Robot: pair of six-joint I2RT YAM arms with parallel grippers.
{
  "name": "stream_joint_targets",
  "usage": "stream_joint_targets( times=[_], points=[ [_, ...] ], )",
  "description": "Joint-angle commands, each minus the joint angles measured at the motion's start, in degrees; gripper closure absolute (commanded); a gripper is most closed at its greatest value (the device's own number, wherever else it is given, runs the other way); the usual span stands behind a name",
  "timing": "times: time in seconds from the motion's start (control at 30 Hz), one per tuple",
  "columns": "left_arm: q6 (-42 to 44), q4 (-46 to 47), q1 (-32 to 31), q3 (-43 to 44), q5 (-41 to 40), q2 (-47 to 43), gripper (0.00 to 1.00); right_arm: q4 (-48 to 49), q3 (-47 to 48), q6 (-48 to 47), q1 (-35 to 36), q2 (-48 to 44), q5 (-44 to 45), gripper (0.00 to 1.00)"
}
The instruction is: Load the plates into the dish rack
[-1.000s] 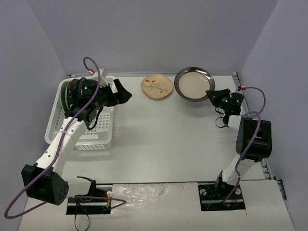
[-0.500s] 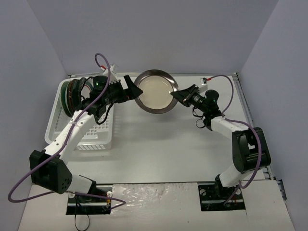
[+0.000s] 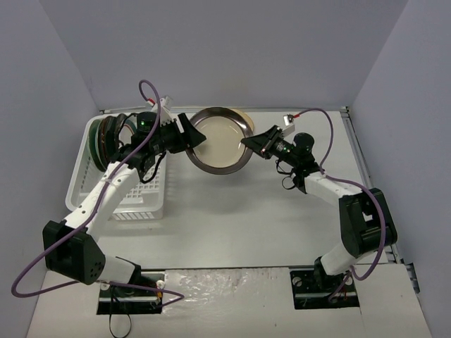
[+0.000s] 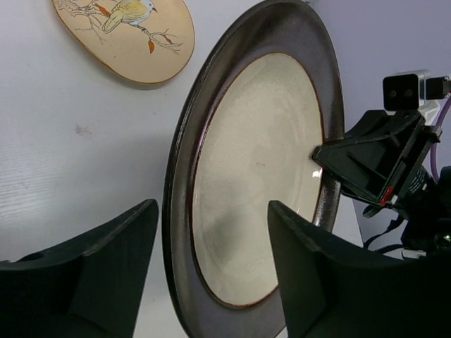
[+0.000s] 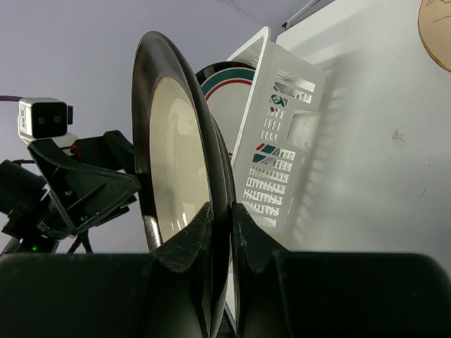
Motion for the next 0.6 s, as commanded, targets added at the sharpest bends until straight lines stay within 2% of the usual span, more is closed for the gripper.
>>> stream_joint_targets(
  times=[0.0,0.03,0.1,0.2,0.23,0.37,0.4,0.5,0.57],
  points=[
    [-1.4,3.3,-0.2,0.8,1.9,-2.8,0.53,13.2,2.5,2.6,0.5,-3.2,-1.5,1.00],
    [-1.5,3.5,-0.2,0.7,2.0,-3.0,0.58,13.3,2.5,2.5,0.5,-3.1,-1.5,1.00],
    [-1.7,3.8,-0.1,0.5,2.1,-3.3,0.78,13.1,2.5,2.1,0.5,-3.0,-1.5,1.00],
    [-1.5,4.2,-0.1,0.6,2.1,-3.7,0.96,12.1,2.4,1.1,0.5,-2.8,-1.7,1.00],
    [-1.5,4.1,-0.1,0.8,2.0,-3.8,1.00,11.7,2.4,0.6,0.5,-2.8,-1.8,1.00],
    [-0.2,3.9,-0.1,1.8,2.0,-4.3,1.00,10.4,2.0,-1.0,0.5,-2.7,-2.2,0.97],
    [0.6,3.5,-0.1,2.4,1.8,-4.5,1.00,9.8,1.9,-1.6,0.5,-2.7,-2.3,0.87],
    [2.7,1.7,-0.1,3.7,0.2,-5.5,1.00,7.2,1.4,-3.6,0.5,-2.9,-2.3,0.40],
    [5.6,0.0,-0.1,5.5,-1.6,-6.1,1.00,4.8,1.5,-5.5,0.4,-3.4,-2.1,0.22]
  ],
)
